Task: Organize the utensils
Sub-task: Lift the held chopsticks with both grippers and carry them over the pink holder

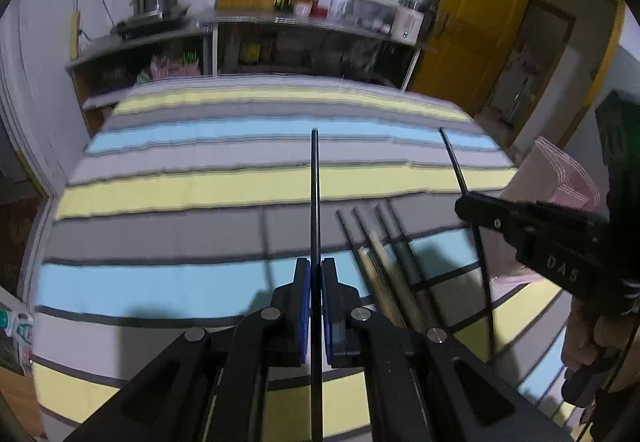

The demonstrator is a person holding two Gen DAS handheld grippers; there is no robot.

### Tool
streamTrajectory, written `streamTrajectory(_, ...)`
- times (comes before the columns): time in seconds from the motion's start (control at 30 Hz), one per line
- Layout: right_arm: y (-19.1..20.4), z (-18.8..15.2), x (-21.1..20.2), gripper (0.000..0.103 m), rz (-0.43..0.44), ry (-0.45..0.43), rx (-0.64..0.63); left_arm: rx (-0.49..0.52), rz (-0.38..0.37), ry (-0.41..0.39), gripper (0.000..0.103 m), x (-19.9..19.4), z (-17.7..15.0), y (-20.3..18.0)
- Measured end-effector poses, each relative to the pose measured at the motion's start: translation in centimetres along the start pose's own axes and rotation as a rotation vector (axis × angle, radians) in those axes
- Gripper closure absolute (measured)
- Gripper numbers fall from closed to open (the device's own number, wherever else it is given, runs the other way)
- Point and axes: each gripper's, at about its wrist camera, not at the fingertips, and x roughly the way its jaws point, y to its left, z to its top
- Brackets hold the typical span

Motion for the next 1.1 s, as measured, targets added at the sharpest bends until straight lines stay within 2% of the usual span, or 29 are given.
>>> streamTrajectory(0.2,0.6,0.4,-5.8,0.098,0.025,-0.093,0.004,0.027,-0.032,-0.082,0.098,-5.5,1.2,-1.6)
streamTrajectory(0.47,0.1,-0.2,-12.0,0.098,0.032,-0.191,0.035,0.071,-0.081,-0.149,0.098,-10.4,3.2,-4.9)
streamTrajectory(0.8,-2.1,0.9,-17.7,0.098,0.022,-0.294,0.081,0.121,-0.175,-0.164,0.098,-12.8,7.0,-10.2)
streamTrajectory(1.1,-5.3,1.5,-22.5,0.098,-0.024,-0.384,0.127,0.172,-0.279,-0.201,0.098,-13.9,10.5,-16.3)
